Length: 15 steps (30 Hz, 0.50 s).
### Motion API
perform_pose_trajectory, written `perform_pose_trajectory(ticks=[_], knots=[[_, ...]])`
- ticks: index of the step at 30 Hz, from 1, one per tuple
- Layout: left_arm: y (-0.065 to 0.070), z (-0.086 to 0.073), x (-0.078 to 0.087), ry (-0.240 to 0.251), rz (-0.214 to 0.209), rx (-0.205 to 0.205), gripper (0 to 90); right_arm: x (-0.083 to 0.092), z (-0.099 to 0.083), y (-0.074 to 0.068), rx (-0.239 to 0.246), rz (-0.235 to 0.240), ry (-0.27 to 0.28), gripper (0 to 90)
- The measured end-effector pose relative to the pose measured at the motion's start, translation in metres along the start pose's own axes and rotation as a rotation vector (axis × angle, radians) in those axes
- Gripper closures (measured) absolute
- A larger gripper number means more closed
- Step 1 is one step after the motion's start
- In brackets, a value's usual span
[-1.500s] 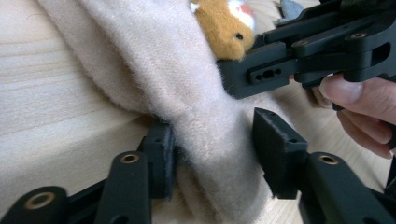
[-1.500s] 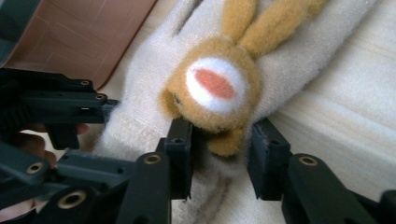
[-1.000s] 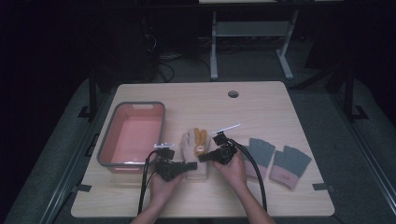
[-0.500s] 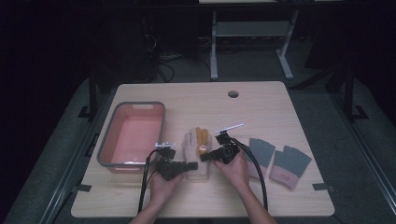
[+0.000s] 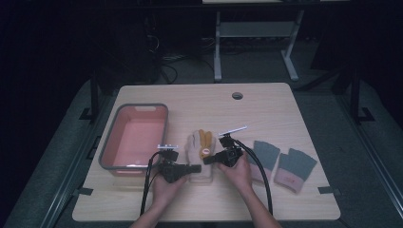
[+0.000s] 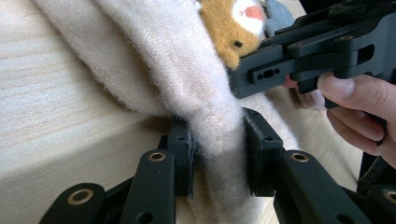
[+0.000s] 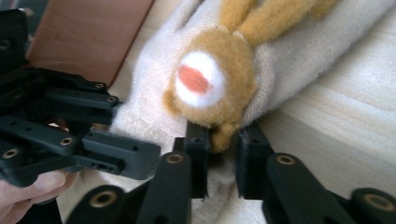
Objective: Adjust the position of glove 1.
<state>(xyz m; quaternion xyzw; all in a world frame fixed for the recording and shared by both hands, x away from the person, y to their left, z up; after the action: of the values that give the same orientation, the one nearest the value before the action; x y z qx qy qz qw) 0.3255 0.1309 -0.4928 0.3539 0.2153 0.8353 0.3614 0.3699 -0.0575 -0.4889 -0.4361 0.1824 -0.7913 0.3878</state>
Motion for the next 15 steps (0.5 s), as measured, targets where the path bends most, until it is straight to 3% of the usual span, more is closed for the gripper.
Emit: perform_pose_trajectory(ticks=[9,15], knots=[[0.003,0.006,0.003,0.014,-0.025,0.004,68.2,0.01,0.005,-0.006,0.016,0.026,0.02,82.9],[0.01,0.012,0.006,0.023,-0.035,-0.016,68.2,0.018,0.009,-0.011,0.029,0.03,0.041,82.9]])
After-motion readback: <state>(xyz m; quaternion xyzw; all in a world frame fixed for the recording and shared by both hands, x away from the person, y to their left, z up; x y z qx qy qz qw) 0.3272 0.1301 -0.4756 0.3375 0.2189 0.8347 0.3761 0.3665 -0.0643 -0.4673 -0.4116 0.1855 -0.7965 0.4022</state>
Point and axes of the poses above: each handheld gripper's, and its own axes: x roughly backward along the jaws, z roughly out of its top, y roughly to its right, the point moved 3 cm from there along -x, roughly forward along the jaws, and after that the axes turned 13 degrees about y, right-handed, at the moved point
